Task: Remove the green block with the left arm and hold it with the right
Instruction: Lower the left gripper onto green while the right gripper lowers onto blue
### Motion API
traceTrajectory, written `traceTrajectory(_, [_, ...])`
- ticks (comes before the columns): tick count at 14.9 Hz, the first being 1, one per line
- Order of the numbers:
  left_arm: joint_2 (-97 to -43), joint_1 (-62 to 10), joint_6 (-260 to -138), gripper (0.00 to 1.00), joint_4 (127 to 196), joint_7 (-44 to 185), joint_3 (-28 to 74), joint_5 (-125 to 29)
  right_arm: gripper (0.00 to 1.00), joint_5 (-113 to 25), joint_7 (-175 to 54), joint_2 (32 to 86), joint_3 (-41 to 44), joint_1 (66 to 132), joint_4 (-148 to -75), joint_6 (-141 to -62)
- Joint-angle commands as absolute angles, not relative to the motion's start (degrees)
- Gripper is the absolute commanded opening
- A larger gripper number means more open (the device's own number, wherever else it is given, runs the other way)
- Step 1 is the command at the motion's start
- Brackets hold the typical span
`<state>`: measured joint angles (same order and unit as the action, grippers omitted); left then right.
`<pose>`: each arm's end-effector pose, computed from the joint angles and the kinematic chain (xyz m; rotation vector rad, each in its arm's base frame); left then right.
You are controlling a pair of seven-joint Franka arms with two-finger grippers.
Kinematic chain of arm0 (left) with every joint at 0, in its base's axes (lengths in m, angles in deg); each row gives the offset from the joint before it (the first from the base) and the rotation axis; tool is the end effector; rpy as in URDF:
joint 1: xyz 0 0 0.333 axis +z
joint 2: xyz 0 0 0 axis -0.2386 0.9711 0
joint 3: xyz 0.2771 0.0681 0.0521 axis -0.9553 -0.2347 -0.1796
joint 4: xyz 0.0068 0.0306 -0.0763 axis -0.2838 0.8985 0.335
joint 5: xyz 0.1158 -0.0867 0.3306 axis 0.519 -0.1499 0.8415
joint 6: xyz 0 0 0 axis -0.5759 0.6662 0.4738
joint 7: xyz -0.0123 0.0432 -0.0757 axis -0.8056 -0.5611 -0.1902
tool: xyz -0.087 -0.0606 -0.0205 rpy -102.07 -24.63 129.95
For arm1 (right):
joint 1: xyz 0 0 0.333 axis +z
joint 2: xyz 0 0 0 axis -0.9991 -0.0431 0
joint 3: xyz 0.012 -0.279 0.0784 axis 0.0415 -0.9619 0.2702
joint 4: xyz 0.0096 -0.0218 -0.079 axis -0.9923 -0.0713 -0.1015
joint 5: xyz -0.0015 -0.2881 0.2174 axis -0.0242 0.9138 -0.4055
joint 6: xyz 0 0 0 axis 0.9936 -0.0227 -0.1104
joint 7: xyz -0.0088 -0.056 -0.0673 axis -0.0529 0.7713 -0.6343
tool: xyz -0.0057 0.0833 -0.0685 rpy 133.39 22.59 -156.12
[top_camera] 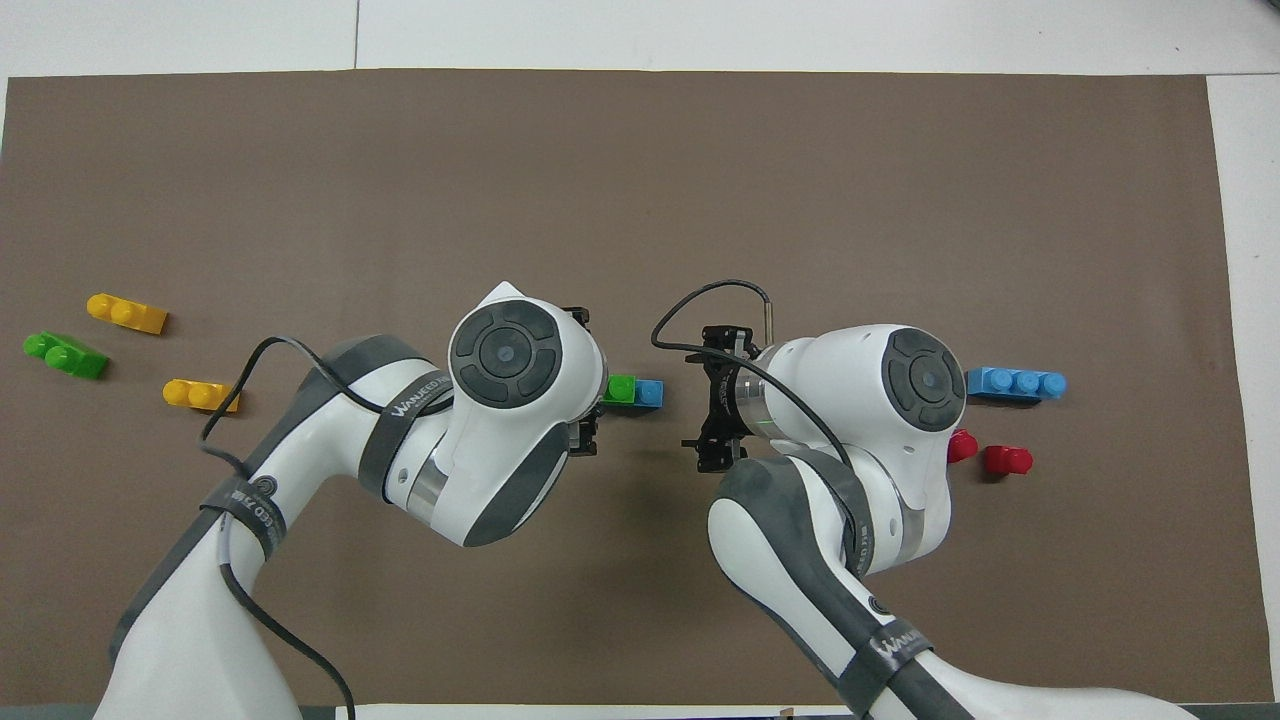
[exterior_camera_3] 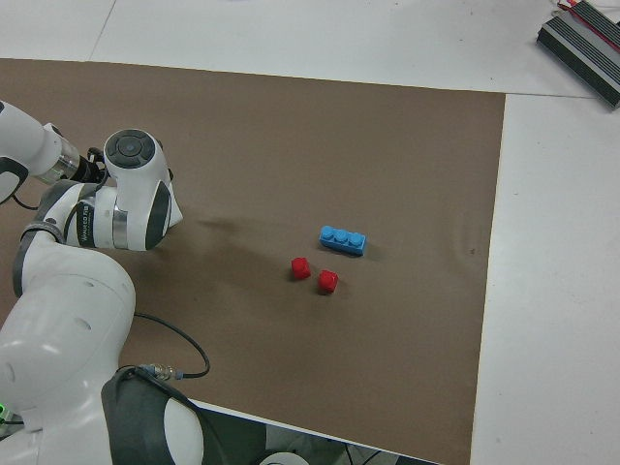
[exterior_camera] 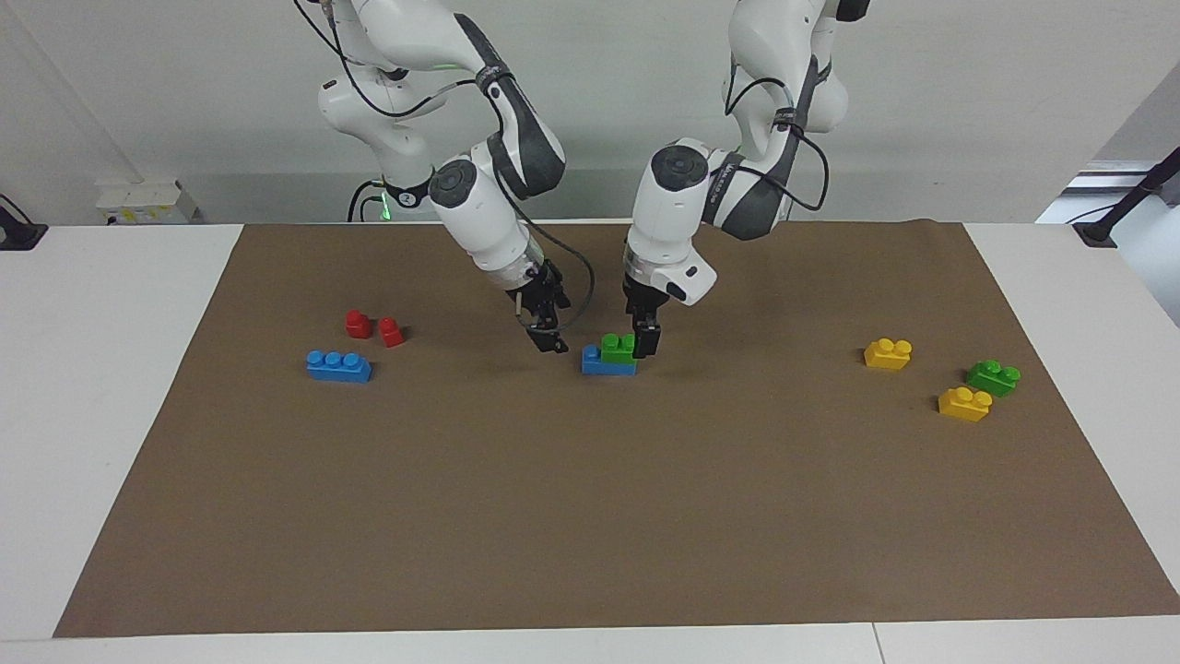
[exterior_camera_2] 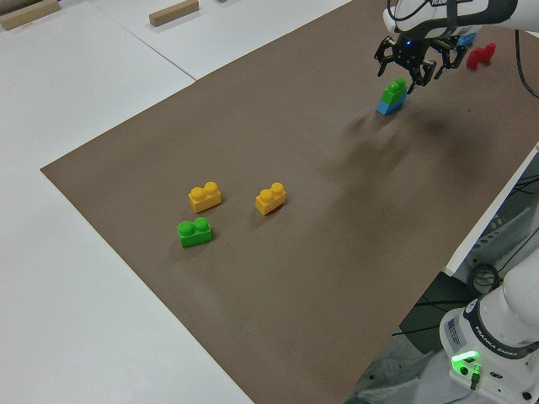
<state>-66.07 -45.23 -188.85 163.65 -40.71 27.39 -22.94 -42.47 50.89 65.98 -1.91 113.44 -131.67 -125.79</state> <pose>0.4515 -0.3607 0.3606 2.2062 2.1422 -0.0341 0.4729 0.2721 0.3441 -1.9195 2.0730 0.3779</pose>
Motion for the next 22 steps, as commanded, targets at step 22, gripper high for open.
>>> traceTrajectory(22, [-65.0,-47.3,-193.0,1.00,165.6,-46.9,26.4,-20.2,1.00,-48.1,50.0,58.2,-1.9,119.3,-132.0,-138.7])
